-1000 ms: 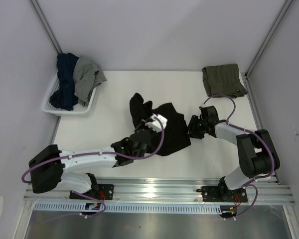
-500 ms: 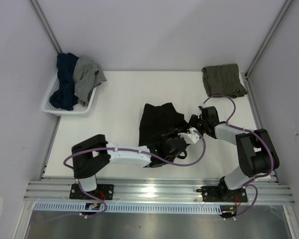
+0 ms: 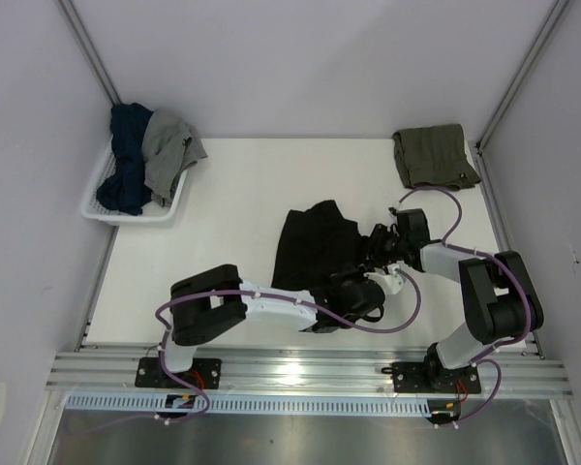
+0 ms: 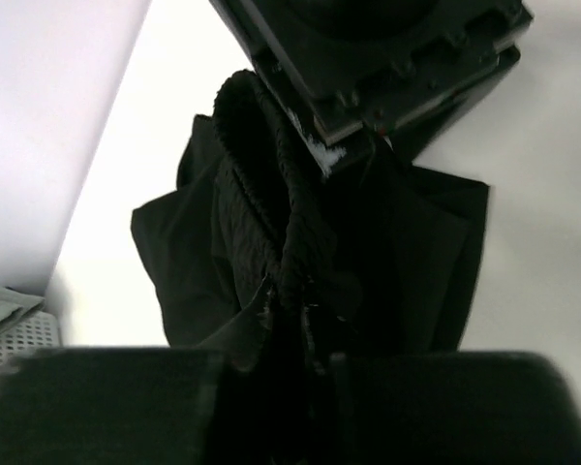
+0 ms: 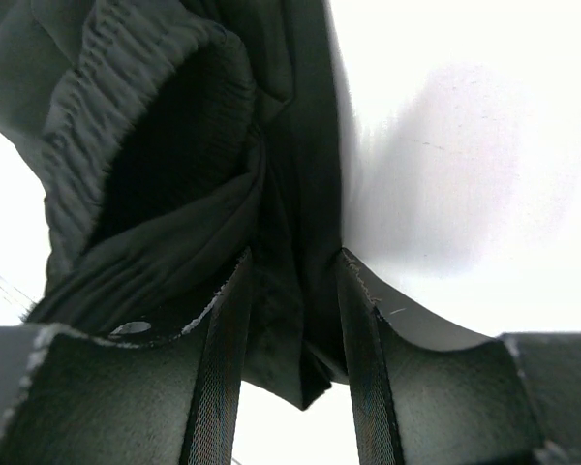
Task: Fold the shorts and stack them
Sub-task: Fold the shorts
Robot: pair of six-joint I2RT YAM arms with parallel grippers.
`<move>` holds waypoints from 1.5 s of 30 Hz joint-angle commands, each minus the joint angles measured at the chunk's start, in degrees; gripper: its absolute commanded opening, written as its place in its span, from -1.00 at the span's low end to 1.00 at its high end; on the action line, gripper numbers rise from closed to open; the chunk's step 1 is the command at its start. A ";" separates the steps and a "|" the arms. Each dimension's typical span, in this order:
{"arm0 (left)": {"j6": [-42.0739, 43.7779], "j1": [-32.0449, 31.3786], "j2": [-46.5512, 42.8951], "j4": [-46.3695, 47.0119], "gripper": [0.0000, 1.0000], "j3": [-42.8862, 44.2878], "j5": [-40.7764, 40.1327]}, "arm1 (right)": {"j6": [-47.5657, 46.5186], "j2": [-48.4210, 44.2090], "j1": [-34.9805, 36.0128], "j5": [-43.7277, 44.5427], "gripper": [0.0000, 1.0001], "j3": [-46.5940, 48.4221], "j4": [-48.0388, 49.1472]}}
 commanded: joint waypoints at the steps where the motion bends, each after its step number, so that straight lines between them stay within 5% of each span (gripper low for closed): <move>1: -5.73 -0.41 -0.21 -3.63 -0.71 2.43 1.53 | -1.40 0.80 -1.43 0.91 -0.14 -0.75 -3.50; 2: -6.61 -0.41 -0.21 -4.86 -0.53 2.52 1.97 | -1.49 0.80 -1.70 0.82 -0.13 -0.40 -4.11; 5: -10.57 0.02 -1.61 -6.62 0.62 2.61 5.30 | -1.75 0.10 -2.40 0.82 -0.13 1.44 -5.86; 8: -16.18 1.77 -5.56 -7.85 0.99 1.56 11.36 | -2.02 -1.22 -2.58 0.99 -0.12 2.76 -7.19; 20: -35.09 22.78 -32.55 -9.69 0.99 -7.50 50.29 | -1.49 -2.98 -4.16 -1.47 -0.06 3.64 -7.28; 31: -38.17 26.30 -23.60 -19.45 0.98 -1.70 50.49 | -2.37 -2.63 -4.60 0.81 -0.01 6.46 -9.92; 35: -39.40 27.71 -20.34 -18.58 0.99 -0.21 52.42 | -1.23 -7.89 -6.62 1.78 0.17 3.05 -9.57; 42: -43.27 31.49 -14.63 -20.85 0.98 6.19 55.85 | 6.31 -10.64 -14.35 -21.47 0.43 -6.80 10.61; 45: -43.10 32.72 -12.26 -23.40 0.98 9.88 55.76 | 7.64 -7.73 -13.83 -23.35 0.43 -7.16 14.76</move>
